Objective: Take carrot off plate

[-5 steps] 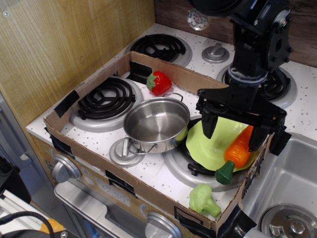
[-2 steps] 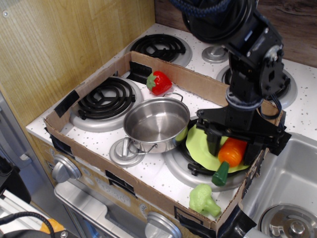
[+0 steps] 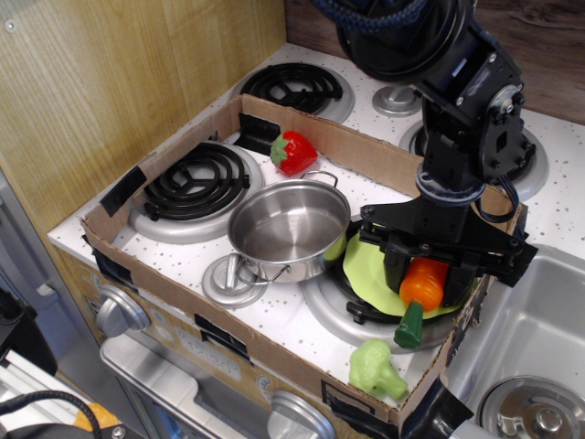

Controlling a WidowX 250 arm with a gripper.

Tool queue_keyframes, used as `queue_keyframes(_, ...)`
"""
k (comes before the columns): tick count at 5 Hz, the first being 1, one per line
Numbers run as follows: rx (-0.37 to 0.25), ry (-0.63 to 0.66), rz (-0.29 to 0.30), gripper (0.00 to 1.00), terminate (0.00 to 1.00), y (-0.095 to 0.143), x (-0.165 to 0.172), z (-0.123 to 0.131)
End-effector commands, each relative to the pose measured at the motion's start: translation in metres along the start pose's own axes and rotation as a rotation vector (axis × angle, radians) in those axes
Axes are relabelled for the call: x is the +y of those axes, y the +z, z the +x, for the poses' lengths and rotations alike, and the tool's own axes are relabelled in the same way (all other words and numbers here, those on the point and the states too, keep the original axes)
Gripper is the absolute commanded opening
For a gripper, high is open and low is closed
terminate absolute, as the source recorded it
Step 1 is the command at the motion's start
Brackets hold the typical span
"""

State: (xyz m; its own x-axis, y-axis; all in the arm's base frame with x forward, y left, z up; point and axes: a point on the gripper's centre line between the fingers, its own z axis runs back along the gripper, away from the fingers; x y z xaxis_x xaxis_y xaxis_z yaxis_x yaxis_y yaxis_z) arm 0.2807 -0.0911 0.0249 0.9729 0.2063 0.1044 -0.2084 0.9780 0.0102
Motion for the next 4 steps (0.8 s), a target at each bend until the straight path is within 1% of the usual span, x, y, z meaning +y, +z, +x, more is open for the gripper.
queue_keyframes(1, -0.089, 0.091, -0.017, 0.00, 0.00, 0.056, 0.001, 0.027)
queue_keyframes(2, -0.078, 0.097, -0.022, 0.00, 0.00, 0.068, 0.015, 0.038)
queue_keyframes(3, -0.145, 0.078, 0.005, 0.00, 0.00, 0.072, 0.044, 0.047)
queue_keyframes(4, -0.130, 0.094, 0.000, 0.00, 0.00, 0.079, 0.077, 0.060)
